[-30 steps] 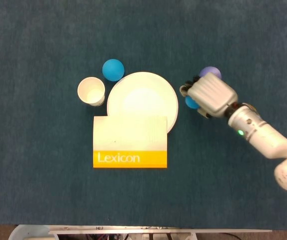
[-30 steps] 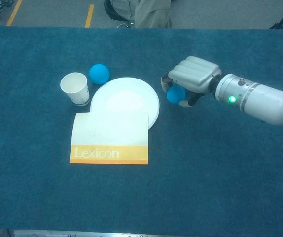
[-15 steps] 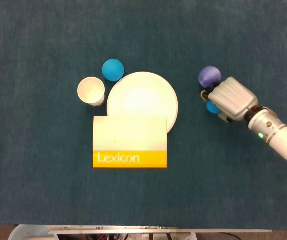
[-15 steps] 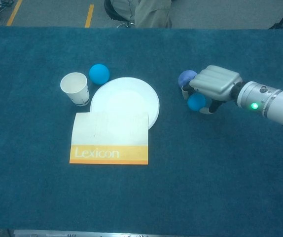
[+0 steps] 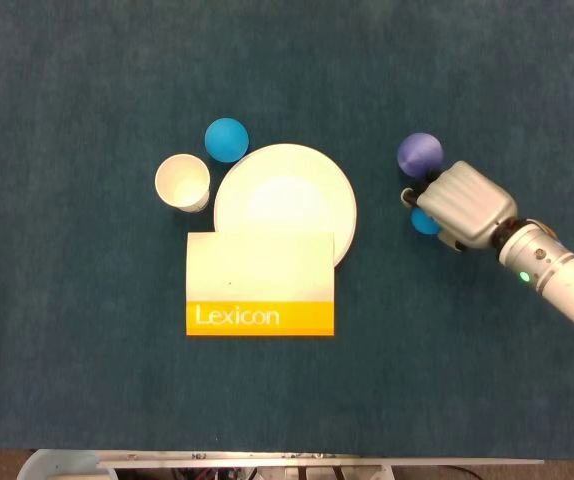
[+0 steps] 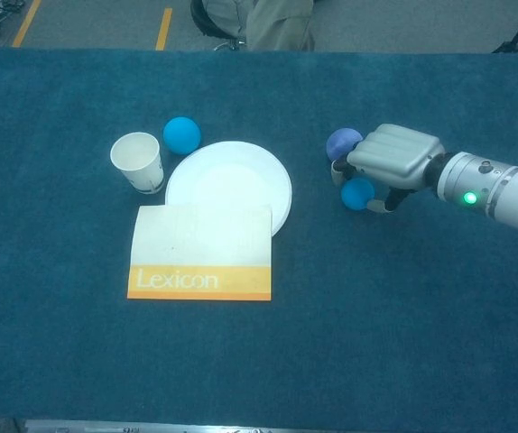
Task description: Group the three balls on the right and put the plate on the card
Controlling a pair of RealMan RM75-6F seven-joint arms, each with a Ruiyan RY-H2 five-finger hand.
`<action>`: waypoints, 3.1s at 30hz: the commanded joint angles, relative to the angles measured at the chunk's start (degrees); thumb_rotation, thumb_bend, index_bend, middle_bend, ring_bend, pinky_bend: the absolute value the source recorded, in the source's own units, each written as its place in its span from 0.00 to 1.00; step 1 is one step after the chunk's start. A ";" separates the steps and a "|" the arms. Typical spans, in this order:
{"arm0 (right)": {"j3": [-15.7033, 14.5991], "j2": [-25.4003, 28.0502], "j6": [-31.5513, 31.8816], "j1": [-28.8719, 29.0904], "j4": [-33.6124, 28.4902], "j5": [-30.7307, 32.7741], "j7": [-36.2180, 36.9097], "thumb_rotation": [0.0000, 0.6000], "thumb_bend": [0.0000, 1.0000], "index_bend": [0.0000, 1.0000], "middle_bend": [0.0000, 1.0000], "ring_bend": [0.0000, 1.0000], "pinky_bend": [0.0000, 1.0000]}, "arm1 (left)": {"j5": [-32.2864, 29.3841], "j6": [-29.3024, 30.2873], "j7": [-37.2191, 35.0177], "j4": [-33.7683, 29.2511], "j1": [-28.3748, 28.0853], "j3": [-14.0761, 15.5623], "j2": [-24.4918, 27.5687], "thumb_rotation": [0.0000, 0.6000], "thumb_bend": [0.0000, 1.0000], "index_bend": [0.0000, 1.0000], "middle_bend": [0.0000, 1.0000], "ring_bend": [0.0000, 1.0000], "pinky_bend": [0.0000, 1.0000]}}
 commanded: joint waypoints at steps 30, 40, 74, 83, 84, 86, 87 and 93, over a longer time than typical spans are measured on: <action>12.56 -1.55 -4.41 10.27 -5.77 6.97 -6.04 1.00 0.27 0.27 0.33 0.24 0.40 | 1.97 2.51 -1.74 -0.06 1.53 1.24 0.76 1.00 0.44 0.35 0.31 0.27 0.21; 15.20 -13.44 -6.52 21.44 5.23 20.50 -17.22 1.00 0.27 0.22 0.28 0.20 0.37 | 2.04 5.55 -3.04 -0.20 3.92 1.84 1.98 1.00 0.44 0.35 0.31 0.27 0.21; 18.09 -35.35 -15.60 36.29 42.32 29.63 -13.73 1.00 0.27 0.19 0.25 0.17 0.34 | -1.13 6.42 -6.05 1.13 7.43 1.75 2.96 1.00 0.44 0.35 0.31 0.27 0.21; 19.08 -39.69 -19.15 37.85 50.43 29.49 -11.59 1.00 0.27 0.19 0.25 0.17 0.34 | -0.91 6.33 -6.60 1.28 7.65 1.70 2.89 1.00 0.44 0.35 0.31 0.27 0.21; 19.20 -40.05 -19.31 37.95 51.02 29.43 -11.41 1.00 0.27 0.19 0.25 0.17 0.34 | -0.89 6.34 -6.71 1.30 7.71 1.73 2.90 1.00 0.44 0.35 0.31 0.27 0.21; 19.42 -40.82 -19.41 38.10 52.21 29.10 -11.02 1.00 0.27 0.21 0.26 0.17 0.34 | -0.88 6.38 -6.98 1.38 7.84 1.76 2.92 1.00 0.44 0.35 0.31 0.27 0.21; 19.42 -41.11 -19.32 38.15 52.72 28.87 -10.99 1.00 0.27 0.23 0.27 0.17 0.34 | -0.89 6.39 -7.10 1.43 7.90 1.77 2.93 1.00 0.44 0.35 0.31 0.27 0.21; 19.96 -42.54 -18.95 37.92 55.26 27.70 -10.26 1.00 0.27 0.37 0.33 0.23 0.42 | -0.66 6.44 -7.70 1.82 8.03 1.73 2.76 1.00 0.44 0.35 0.31 0.27 0.21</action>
